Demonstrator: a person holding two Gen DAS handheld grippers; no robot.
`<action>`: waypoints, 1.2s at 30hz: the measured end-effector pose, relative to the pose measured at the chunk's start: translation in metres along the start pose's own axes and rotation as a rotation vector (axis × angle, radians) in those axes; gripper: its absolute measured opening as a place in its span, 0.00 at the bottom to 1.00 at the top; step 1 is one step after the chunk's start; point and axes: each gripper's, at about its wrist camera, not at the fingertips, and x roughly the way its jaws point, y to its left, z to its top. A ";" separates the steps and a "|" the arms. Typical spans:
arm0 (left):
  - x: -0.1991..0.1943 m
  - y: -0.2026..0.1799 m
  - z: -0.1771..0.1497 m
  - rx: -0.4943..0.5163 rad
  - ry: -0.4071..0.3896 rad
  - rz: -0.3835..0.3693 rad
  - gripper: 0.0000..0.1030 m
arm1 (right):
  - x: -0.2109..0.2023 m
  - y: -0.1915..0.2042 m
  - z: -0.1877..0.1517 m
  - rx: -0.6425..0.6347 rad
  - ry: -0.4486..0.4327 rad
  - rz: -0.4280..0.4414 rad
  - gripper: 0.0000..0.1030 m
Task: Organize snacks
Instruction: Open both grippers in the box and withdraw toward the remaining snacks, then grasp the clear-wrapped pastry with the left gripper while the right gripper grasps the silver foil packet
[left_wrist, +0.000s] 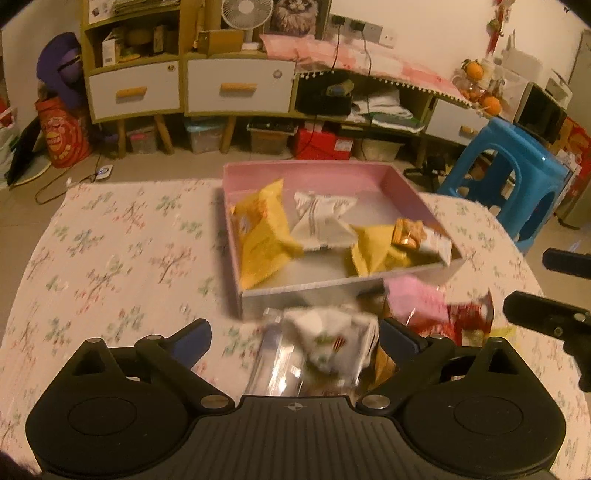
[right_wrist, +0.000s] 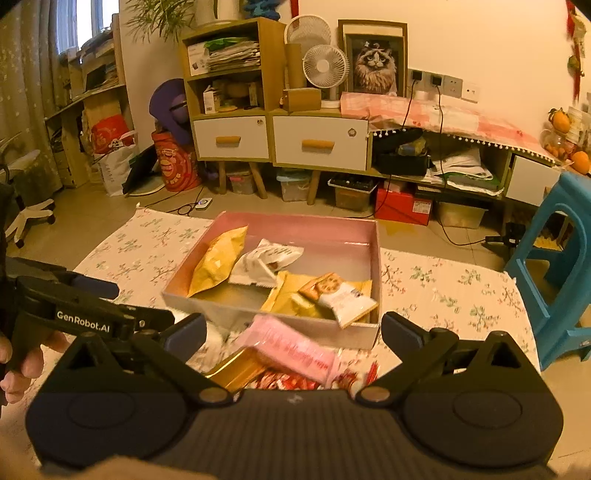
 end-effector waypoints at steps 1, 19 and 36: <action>-0.003 0.001 -0.004 -0.001 0.005 0.001 0.96 | -0.002 0.001 -0.002 0.000 0.000 0.000 0.99; -0.006 0.027 -0.050 -0.029 0.040 -0.015 0.95 | -0.004 0.025 -0.052 -0.063 -0.008 0.073 1.00; 0.036 0.039 -0.052 -0.021 0.054 -0.087 0.66 | 0.032 0.050 -0.071 -0.254 0.103 0.175 0.81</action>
